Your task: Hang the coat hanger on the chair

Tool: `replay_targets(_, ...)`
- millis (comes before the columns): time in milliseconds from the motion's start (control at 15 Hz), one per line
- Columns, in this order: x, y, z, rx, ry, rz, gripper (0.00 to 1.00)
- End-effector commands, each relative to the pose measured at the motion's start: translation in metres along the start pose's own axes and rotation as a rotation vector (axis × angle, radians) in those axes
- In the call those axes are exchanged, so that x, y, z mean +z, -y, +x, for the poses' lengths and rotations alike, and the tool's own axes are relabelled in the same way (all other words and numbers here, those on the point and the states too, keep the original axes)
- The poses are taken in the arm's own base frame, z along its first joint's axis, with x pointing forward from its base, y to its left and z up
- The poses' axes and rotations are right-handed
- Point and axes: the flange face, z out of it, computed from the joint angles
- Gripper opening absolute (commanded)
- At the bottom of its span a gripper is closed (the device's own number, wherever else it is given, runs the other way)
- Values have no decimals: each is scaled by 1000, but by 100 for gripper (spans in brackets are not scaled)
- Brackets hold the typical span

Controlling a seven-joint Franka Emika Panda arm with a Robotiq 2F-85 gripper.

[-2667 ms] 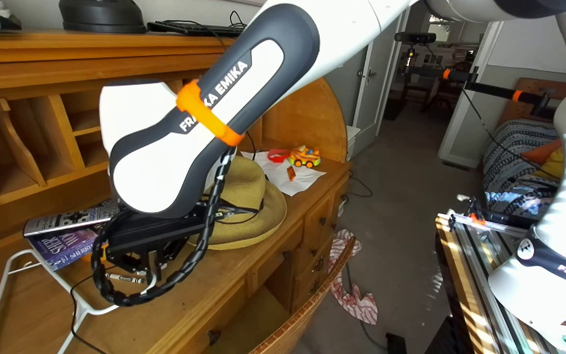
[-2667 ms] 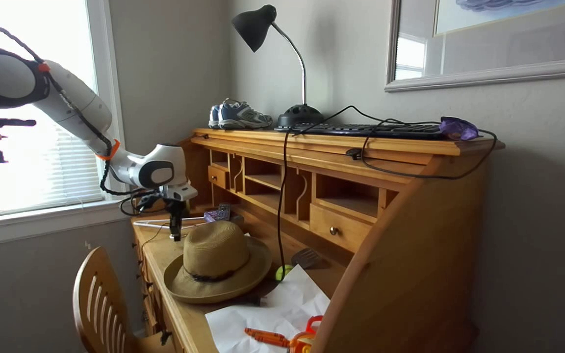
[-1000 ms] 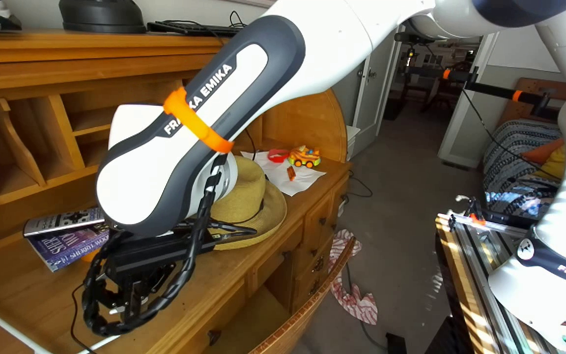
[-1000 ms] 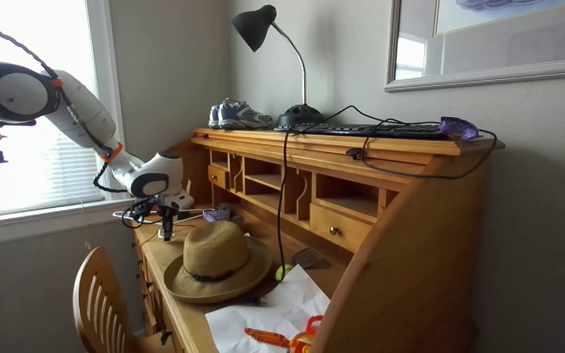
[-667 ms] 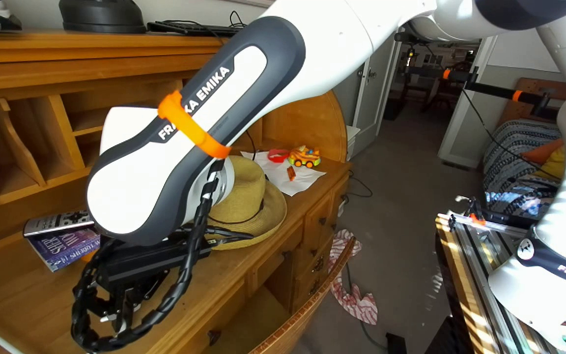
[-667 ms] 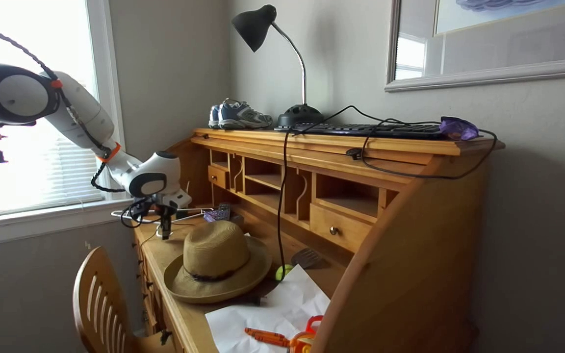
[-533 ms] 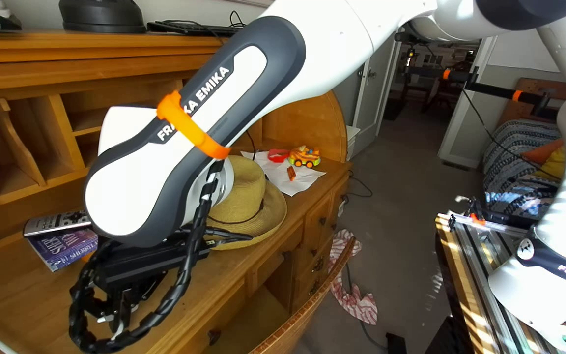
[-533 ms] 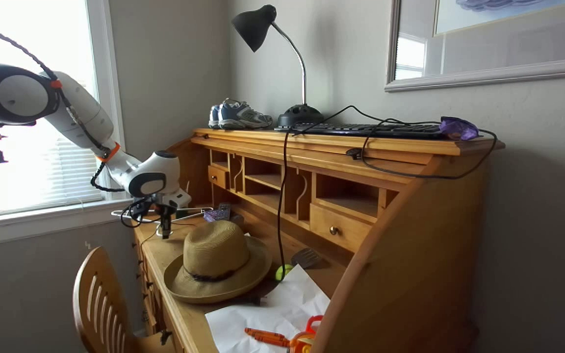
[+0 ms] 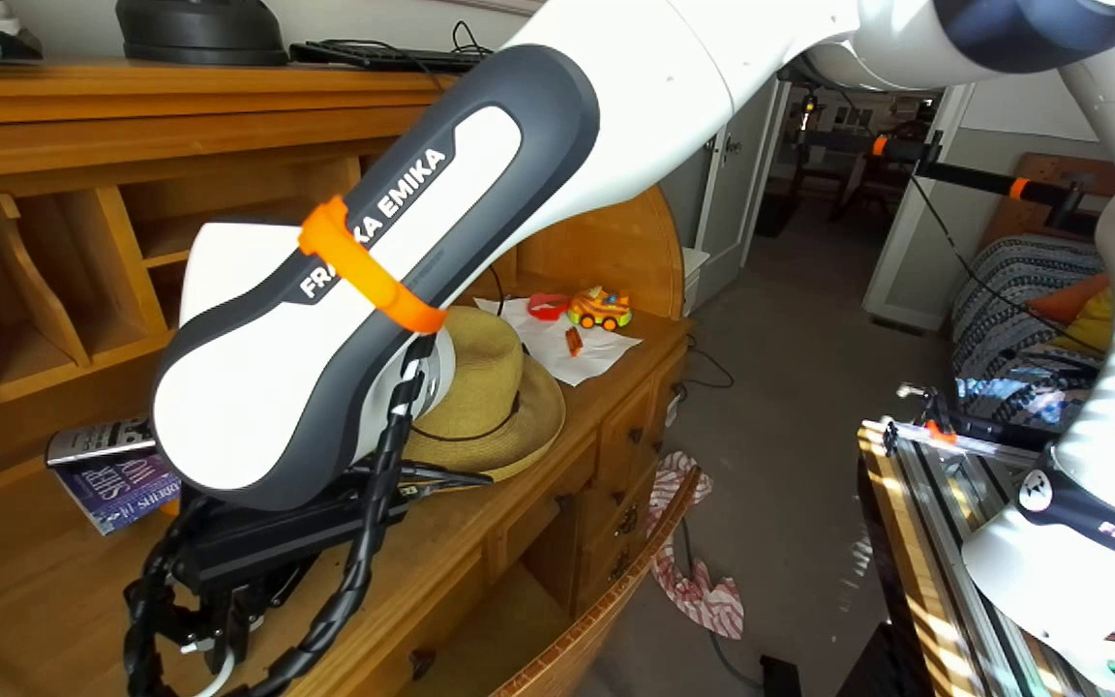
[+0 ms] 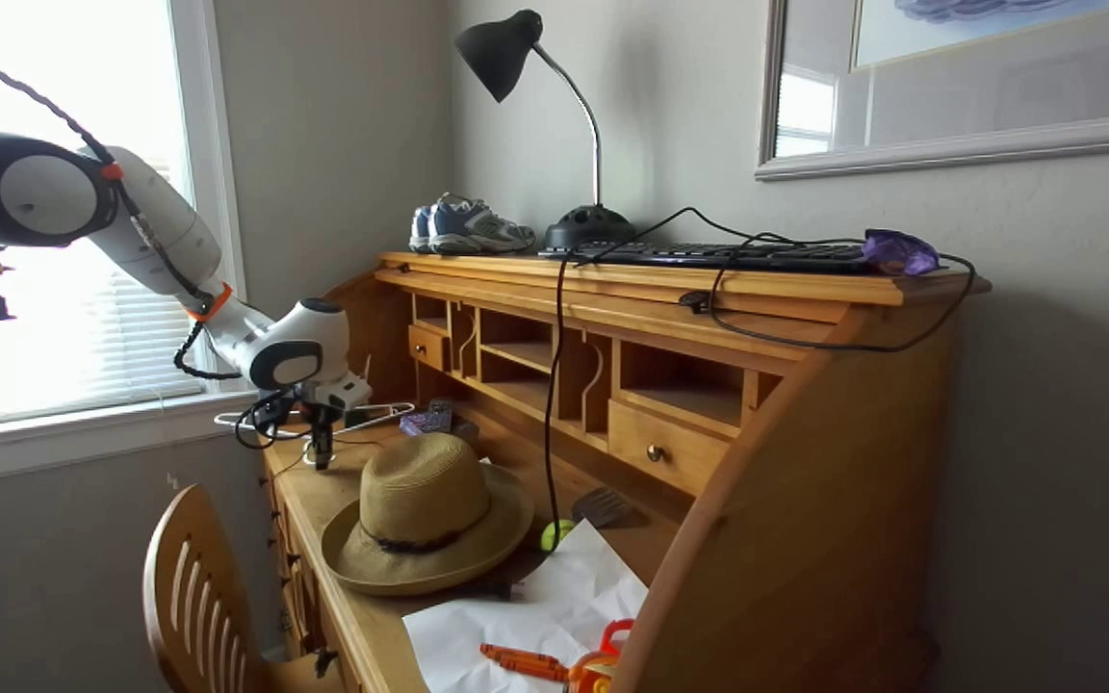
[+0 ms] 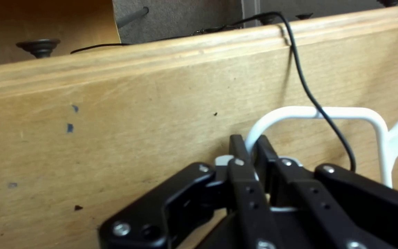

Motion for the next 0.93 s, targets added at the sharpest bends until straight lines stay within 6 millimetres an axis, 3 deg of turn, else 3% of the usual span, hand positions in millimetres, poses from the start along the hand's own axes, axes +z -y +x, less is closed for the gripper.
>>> replay_targets(0, 8, 8, 0, -17, -20, 2, 3)
replay_targets(67, 8, 8, 0, -19, -20, -1, 36)
replay_targets(133, 7, 9, 0, -19, -24, -4, 37)
replay_targets(667, -37, 32, -7, -13, -100, -34, 97)
replay_targets(867, -43, 46, -14, -41, -142, -83, 100)
